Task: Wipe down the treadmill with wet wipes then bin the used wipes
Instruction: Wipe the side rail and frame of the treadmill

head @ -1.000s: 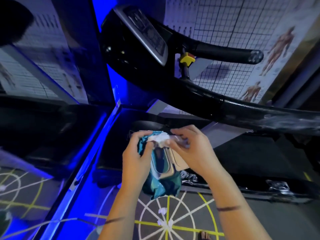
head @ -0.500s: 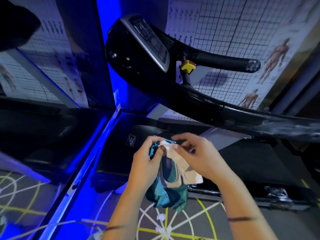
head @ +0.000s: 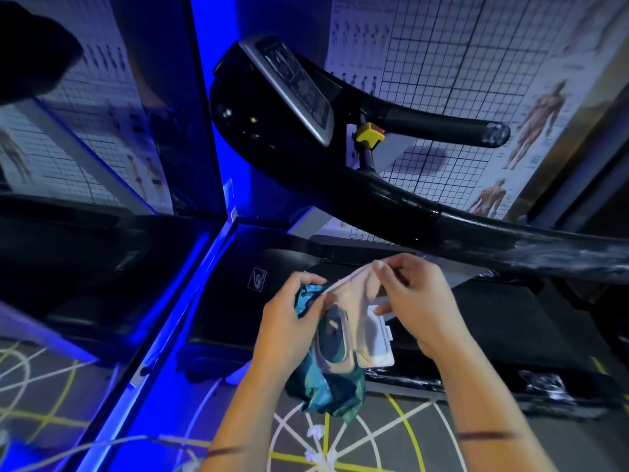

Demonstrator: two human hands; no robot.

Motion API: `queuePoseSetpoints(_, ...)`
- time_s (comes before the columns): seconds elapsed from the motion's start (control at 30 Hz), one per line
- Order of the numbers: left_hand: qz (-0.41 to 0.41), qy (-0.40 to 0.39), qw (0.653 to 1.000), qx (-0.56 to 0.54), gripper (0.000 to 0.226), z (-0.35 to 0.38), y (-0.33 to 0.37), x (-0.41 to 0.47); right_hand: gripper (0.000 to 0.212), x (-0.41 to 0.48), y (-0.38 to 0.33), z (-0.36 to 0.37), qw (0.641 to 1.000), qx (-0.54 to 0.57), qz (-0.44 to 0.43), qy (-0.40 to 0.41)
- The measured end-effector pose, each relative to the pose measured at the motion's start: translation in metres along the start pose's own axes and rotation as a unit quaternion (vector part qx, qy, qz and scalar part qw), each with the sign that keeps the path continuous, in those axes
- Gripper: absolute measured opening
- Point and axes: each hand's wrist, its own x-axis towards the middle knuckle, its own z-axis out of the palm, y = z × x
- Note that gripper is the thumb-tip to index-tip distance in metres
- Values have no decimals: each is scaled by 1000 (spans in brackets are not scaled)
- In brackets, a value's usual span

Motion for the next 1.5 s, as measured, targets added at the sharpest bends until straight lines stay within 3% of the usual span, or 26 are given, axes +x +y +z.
queuePoseSetpoints(0.2, -16, 65, 998, 21, 17, 1, -4, 2, 19, -2, 5, -4, 972, 216, 38, 85)
queuePoseSetpoints(0.27, -12, 61, 997, 43, 23, 3, -5, 5, 16, -7, 7, -1, 975, 200, -7, 96)
queuePoseSetpoints(0.4, -18, -2, 997, 75, 39, 16, -5, 6, 9, -22, 14, 15, 995, 11, -102, 23)
queuePoseSetpoints(0.47, -19, -17, 997, 75, 42, 20, -6, 4, 8, -25, 18, 21, 991, -33, -125, 32)
queuePoseSetpoints(0.7, -24, 32, 996, 78, 45, 8, -2, 4, 16, -17, 21, 10, 987, 120, -39, 102)
queuePoseSetpoints(0.93, -40, -6, 996, 84, 44, 13, 15, -4, 23, -14, 16, 12, 951, 293, 94, 2)
queuePoseSetpoints(1.03, -41, -23, 997, 62, 38, 16, 25, -9, 25, -16, 14, 12, 948, 295, 104, -62)
queuePoseSetpoints(1.13, -57, -25, 998, 7, 20, 17, 30, -12, 28, -17, 13, 12, 950, 285, 110, -62)
queuePoseSetpoints(1.27, -19, -44, 998, 31, 37, 16, 36, -14, 24, -19, 12, 9, 957, 261, 114, -61)
queuePoseSetpoints(1.5, -9, -23, 999, 21, 17, 21, 32, -14, 22, -20, 12, 12, 980, 189, 35, -55)
